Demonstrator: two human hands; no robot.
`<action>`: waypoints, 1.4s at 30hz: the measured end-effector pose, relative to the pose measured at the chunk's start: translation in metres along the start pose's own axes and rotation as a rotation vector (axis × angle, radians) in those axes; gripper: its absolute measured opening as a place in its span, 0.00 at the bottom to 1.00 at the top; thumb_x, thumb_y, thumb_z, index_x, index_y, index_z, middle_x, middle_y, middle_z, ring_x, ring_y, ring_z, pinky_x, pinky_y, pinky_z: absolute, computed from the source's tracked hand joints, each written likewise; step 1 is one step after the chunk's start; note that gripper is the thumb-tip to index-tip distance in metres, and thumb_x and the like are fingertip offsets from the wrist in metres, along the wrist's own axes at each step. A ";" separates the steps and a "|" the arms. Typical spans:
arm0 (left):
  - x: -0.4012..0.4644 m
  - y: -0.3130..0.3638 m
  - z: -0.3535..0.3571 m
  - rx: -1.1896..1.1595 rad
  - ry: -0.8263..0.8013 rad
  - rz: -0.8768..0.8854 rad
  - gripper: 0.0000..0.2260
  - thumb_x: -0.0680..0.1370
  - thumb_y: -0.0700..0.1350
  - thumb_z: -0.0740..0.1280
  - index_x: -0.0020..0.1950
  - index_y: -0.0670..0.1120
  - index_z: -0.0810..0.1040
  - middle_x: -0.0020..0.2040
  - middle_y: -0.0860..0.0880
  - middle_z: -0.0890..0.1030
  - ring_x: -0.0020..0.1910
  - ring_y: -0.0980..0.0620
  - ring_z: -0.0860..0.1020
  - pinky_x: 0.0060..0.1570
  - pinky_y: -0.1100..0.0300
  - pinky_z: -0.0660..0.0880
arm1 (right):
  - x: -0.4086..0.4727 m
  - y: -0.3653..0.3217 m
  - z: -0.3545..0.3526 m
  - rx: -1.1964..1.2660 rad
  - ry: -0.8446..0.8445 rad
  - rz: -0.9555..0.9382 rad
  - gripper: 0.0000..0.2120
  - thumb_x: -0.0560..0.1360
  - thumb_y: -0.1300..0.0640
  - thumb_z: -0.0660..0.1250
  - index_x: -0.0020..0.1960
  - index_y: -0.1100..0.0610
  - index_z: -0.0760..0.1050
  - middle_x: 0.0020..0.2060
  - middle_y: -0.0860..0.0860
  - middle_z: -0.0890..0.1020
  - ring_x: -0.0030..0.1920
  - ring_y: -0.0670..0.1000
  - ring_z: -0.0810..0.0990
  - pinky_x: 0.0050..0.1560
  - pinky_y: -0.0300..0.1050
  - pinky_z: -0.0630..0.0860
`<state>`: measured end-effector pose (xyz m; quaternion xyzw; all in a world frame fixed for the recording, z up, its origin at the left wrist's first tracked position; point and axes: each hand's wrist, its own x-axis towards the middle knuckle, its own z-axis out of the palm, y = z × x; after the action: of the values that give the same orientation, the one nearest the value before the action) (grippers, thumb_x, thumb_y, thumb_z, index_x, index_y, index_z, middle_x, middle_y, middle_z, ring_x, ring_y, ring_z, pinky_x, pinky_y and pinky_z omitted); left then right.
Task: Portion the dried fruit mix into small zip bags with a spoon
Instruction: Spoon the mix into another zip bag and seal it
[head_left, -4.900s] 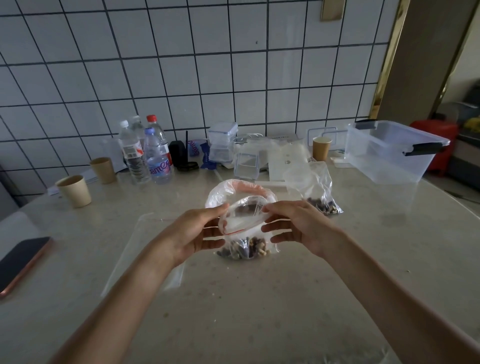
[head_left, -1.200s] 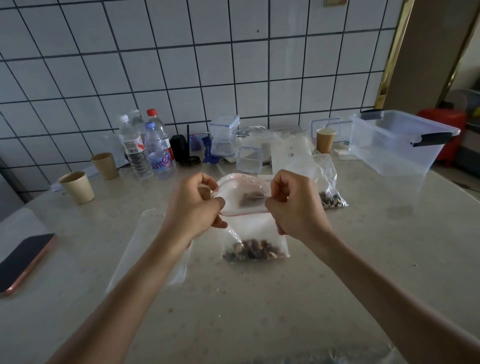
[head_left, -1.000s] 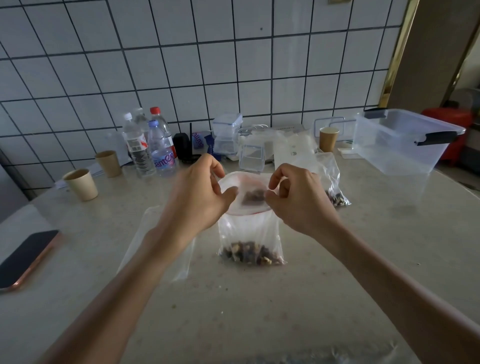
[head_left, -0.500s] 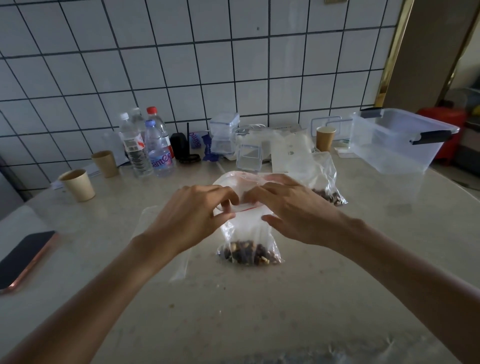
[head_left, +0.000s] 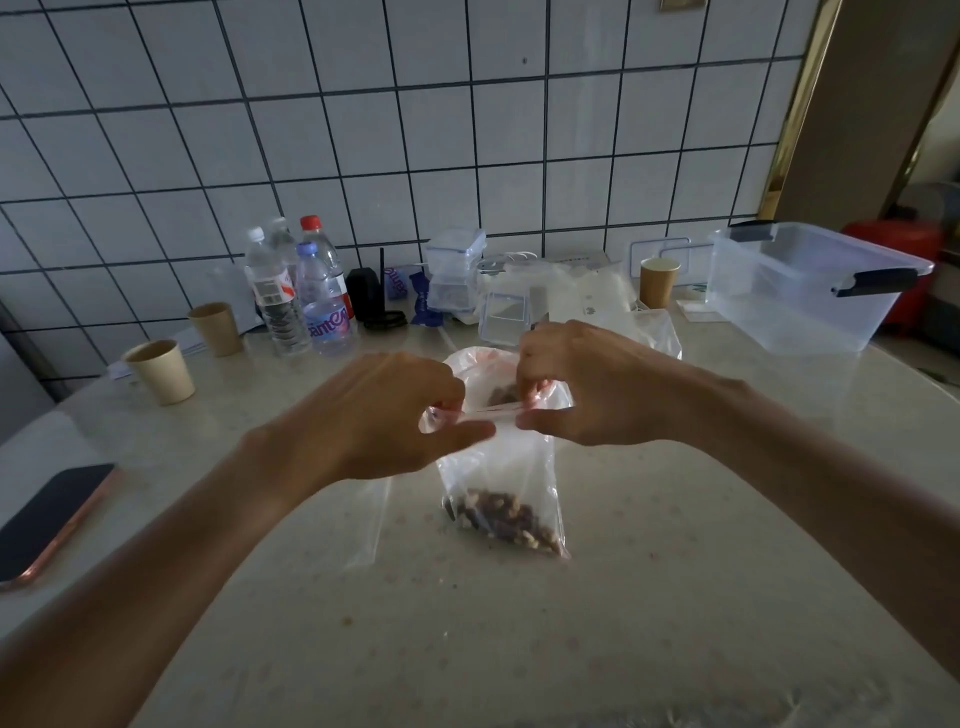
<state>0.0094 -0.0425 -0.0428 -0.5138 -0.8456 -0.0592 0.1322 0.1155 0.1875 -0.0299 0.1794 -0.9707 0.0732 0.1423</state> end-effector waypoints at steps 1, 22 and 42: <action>0.001 0.001 0.001 0.013 0.022 0.015 0.24 0.75 0.76 0.58 0.45 0.58 0.79 0.40 0.62 0.78 0.37 0.63 0.74 0.37 0.63 0.72 | 0.002 0.000 -0.001 0.033 -0.019 0.022 0.09 0.77 0.47 0.75 0.53 0.51 0.83 0.43 0.38 0.75 0.44 0.41 0.74 0.45 0.31 0.65; 0.009 -0.001 -0.011 -0.531 -0.080 -0.029 0.31 0.72 0.81 0.56 0.42 0.55 0.79 0.38 0.57 0.83 0.25 0.55 0.82 0.34 0.60 0.81 | 0.007 -0.003 -0.030 0.408 -0.159 0.129 0.13 0.74 0.50 0.79 0.40 0.53 0.77 0.35 0.44 0.78 0.39 0.45 0.77 0.51 0.49 0.77; 0.018 0.020 -0.031 -0.603 -0.039 0.125 0.13 0.69 0.65 0.72 0.45 0.60 0.75 0.46 0.72 0.81 0.25 0.56 0.82 0.25 0.67 0.76 | 0.017 -0.013 -0.045 0.231 -0.275 0.039 0.10 0.78 0.53 0.74 0.59 0.52 0.84 0.52 0.41 0.86 0.53 0.38 0.82 0.60 0.31 0.75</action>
<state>0.0240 -0.0252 -0.0088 -0.5820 -0.7590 -0.2892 -0.0392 0.1162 0.1787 0.0194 0.1840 -0.9694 0.1620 -0.0146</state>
